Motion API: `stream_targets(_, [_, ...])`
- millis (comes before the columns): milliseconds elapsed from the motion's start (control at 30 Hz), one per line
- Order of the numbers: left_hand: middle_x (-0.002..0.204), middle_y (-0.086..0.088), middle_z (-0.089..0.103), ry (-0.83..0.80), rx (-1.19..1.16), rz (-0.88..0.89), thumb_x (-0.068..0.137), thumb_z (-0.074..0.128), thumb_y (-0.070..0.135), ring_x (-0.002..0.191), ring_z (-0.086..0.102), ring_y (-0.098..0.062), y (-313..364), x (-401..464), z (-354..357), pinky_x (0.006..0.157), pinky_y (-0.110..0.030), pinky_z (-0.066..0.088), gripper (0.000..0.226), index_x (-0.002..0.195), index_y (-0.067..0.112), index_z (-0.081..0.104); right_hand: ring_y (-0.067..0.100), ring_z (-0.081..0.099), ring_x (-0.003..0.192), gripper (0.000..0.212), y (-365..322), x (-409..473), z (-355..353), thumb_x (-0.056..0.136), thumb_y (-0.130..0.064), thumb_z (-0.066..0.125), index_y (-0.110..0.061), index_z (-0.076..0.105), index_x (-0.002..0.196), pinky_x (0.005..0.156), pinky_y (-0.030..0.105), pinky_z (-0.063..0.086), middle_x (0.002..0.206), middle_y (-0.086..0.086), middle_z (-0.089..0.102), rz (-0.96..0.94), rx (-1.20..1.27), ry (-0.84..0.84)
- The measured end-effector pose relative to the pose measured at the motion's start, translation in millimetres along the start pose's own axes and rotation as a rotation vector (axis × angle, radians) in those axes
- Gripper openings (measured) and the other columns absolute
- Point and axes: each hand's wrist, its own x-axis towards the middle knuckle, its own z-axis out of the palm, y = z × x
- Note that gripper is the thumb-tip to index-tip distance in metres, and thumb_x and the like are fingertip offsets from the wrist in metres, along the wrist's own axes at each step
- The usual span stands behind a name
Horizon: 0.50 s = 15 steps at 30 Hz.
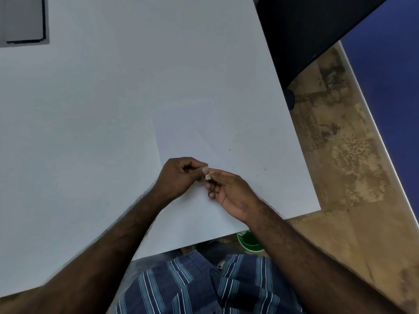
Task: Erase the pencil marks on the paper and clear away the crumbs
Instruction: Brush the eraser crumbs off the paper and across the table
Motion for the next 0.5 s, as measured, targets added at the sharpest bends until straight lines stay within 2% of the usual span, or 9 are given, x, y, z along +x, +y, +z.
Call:
stream_targets(133, [0.083,-0.003,0.079,-0.085,-0.063,-0.059,0.089,0.081,0.018,0.075,0.075,-0.012,14,23,40,0.061,-0.019,0.050,0.011,0.095,0.010,0.081,0.012,0.061,0.072,0.019,-10,-14,-33,0.105,-0.012,0.062,-0.006,0.075,0.118,0.065,0.027,0.047,0.105,0.017,0.074,-0.093,0.085,0.105])
stream_targets(333, [0.086,-0.010,0.080,-0.171,-0.181,-0.190,0.089,0.079,0.014,0.079,0.076,-0.018,18,40,80,0.063,-0.025,0.051,0.016,0.098,0.001,0.078,0.012,0.060,0.074,0.029,-18,-30,-68,0.101,-0.014,0.067,0.001,0.071,0.126,0.069,0.028,0.046,0.102,0.017,0.076,-0.177,0.076,0.237])
stream_targets(500, [0.075,-0.006,0.078,-0.139,-0.055,-0.167,0.092,0.077,0.024,0.075,0.077,-0.023,15,46,102,0.064,-0.030,0.054,0.015,0.093,0.010,0.077,0.012,0.060,0.074,0.030,-11,-34,-81,0.099,-0.012,0.072,0.001,0.072,0.126,0.068,0.028,0.047,0.098,0.012,0.071,-0.181,0.125,0.340])
